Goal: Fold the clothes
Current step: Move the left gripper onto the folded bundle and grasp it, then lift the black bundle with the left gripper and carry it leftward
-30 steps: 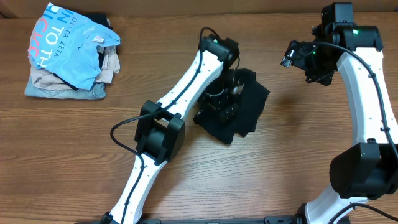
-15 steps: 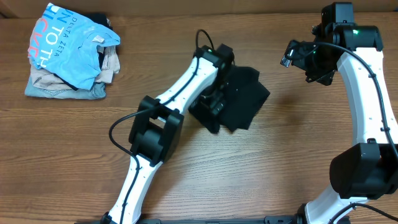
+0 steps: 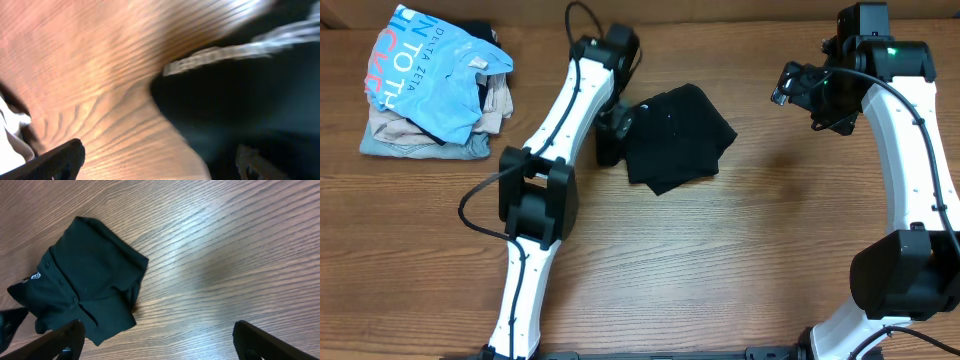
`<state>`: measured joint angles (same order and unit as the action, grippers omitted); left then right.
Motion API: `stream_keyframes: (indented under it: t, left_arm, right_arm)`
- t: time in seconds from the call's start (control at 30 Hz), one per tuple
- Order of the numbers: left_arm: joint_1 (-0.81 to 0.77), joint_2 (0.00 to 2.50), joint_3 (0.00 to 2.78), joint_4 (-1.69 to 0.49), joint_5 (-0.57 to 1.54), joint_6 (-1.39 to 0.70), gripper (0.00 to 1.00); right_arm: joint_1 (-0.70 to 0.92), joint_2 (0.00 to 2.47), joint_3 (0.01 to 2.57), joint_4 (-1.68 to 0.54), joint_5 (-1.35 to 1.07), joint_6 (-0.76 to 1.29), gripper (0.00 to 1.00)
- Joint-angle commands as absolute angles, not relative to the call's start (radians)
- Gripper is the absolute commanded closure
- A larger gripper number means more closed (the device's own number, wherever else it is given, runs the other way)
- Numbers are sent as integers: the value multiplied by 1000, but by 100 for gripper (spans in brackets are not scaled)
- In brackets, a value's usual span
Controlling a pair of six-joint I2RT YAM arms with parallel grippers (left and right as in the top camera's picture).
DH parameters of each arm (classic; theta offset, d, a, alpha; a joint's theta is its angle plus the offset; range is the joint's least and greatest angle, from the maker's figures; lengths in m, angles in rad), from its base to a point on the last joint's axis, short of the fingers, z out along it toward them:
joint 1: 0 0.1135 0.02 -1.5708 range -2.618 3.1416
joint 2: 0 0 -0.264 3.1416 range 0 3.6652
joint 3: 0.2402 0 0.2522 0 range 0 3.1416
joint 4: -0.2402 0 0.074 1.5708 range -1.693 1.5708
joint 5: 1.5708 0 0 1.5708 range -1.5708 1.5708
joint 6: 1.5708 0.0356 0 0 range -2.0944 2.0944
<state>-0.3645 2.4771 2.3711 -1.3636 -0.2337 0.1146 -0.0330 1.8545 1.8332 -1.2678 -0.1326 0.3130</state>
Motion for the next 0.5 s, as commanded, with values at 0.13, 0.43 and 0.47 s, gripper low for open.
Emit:
stream_keyframes:
  t: [0.13, 0.43, 0.47]
  left_arm:
    - [-537, 2477, 2502, -1463, 95, 475, 0]
    - [-638, 2480, 2265, -1263, 21, 528, 0]
    - [-646, 2480, 2243, -1235, 1, 527, 0]
  right_arm:
    - [-34, 1842, 1851, -1262, -134, 305, 2]
    - [-34, 1842, 1851, -1264, -132, 305, 1]
    - [-34, 1842, 1851, -1266, -132, 305, 1]
